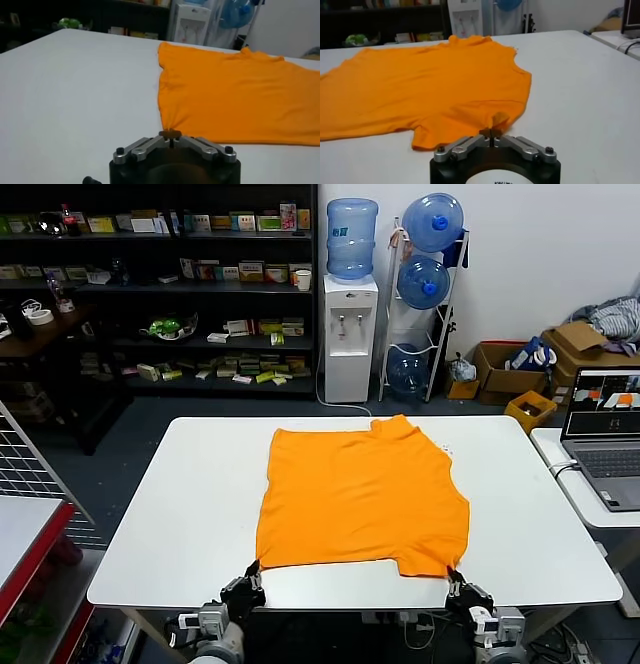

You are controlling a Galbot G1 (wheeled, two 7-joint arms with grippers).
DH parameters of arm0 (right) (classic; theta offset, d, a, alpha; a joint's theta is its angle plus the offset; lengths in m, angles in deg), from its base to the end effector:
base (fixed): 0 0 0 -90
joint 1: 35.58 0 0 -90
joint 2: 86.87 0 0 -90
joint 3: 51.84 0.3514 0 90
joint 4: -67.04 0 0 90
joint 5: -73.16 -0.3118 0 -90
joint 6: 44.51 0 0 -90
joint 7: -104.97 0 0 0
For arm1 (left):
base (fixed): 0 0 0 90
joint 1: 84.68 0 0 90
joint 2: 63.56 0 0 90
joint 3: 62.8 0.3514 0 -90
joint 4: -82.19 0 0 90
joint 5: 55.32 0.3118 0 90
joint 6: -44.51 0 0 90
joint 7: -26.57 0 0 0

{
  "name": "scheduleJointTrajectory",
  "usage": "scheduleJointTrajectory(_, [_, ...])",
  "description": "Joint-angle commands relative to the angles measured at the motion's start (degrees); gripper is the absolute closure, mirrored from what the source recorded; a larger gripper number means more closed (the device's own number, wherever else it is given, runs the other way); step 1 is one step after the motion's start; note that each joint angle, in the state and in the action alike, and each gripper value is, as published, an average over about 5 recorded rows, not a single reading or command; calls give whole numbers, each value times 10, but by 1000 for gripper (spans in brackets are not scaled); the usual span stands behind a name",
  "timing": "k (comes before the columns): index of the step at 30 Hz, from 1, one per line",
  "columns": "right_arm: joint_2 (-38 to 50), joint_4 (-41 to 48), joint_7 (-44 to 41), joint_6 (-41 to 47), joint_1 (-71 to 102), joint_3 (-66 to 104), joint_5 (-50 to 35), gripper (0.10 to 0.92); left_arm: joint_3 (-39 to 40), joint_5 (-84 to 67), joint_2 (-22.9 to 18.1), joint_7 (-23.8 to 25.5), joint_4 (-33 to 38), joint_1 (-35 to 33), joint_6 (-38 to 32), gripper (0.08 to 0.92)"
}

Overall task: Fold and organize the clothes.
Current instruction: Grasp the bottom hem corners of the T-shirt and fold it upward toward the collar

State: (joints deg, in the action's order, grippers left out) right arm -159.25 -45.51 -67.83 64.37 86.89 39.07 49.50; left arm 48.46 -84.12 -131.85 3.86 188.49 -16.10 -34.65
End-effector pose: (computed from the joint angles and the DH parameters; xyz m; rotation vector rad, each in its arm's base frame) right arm 0.1250 -0.0745 -0.3398 -0.0144 -2.6131 -0.1105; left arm 0.1554 -0.0032 -0.3675 -0.0697 -2.6513 0.1658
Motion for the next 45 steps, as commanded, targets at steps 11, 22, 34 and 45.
scheduleJointTrajectory(11, [54, -155, 30, -19, 182, 26, -51, 900, -16, -97, 77, -36, 145, -105, 25, 910])
scheduleJointTrajectory(22, [43, -113, 40, -36, 59, 12, -50, 900, -17, -90, 74, -15, 117, -19, -5, 910])
scheduleJointTrajectory(34, [70, -18, 63, -2, -121, -33, -91, 900, 30, -69, 67, -11, 10, 119, -13, 910])
scheduleJointTrajectory(45, [91, 60, 72, 13, -213, -62, -113, 900, 51, -41, 58, -25, -47, 159, -6, 910])
